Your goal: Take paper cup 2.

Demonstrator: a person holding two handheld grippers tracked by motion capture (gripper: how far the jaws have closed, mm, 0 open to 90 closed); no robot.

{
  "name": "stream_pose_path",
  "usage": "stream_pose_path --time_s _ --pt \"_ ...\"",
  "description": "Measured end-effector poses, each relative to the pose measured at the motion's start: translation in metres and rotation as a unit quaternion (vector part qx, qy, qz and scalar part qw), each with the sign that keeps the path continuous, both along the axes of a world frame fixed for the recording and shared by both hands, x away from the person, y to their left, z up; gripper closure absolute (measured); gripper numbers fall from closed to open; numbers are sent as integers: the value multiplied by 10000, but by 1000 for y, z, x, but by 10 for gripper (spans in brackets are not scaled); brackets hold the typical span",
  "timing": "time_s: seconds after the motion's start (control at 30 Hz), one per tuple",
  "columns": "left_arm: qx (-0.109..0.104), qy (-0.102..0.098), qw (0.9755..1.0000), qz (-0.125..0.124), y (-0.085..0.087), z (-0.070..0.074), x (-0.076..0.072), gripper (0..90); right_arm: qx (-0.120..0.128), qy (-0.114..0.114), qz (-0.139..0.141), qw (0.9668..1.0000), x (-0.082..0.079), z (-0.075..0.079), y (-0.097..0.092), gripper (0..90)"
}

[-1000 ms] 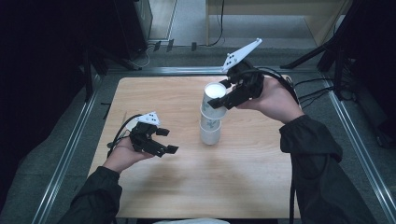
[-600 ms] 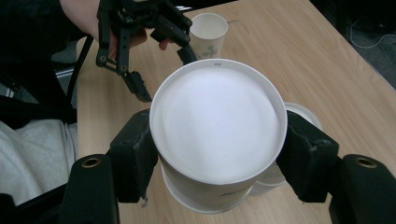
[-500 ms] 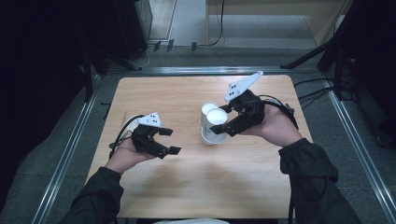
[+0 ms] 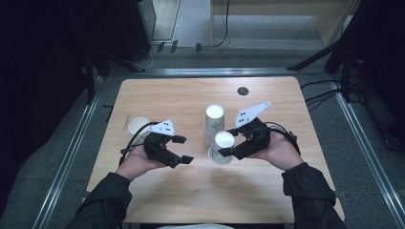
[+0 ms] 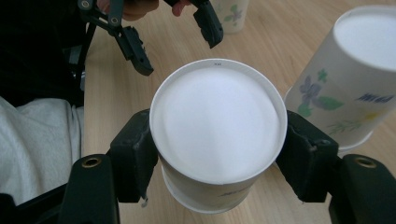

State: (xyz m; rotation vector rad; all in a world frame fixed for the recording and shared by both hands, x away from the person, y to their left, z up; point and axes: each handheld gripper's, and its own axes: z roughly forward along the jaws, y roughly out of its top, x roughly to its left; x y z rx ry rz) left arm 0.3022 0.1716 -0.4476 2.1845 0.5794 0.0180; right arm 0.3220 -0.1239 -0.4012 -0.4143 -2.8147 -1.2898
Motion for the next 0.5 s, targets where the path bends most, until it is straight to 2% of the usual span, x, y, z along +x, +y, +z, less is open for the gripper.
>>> stream_pose_path --time_s 0.07,0.2,0.27,0.33,0.37,0.4,0.47,0.5 --pt "-25 30 10000 -60 -3 -1 1 177 -25 34 20 10000 0 -8 1 342" --pt "-78 132 9997 -196 -7 -6 6 177 77 150 -5 9999 1 -19 3 343" --pt "-77 300 9992 -253 -9 -7 10 179 104 199 -7 9997 1 -24 4 344" --pt "33 245 9994 -253 -12 -7 12 181 137 244 36 9996 1 -28 6 345" --pt "73 280 9992 -275 -14 -6 13 189 129 287 38 9995 1 -31 6 345" --pt "105 219 9993 -285 -16 -6 13 191 104 282 24 9995 2 -33 7 344" --pt "88 202 9994 -266 -18 -6 13 190 95 288 9 9995 3 -34 7 344" --pt "-6 130 9995 -275 -20 -6 13 190 148 308 -19 9994 2 -35 7 344"
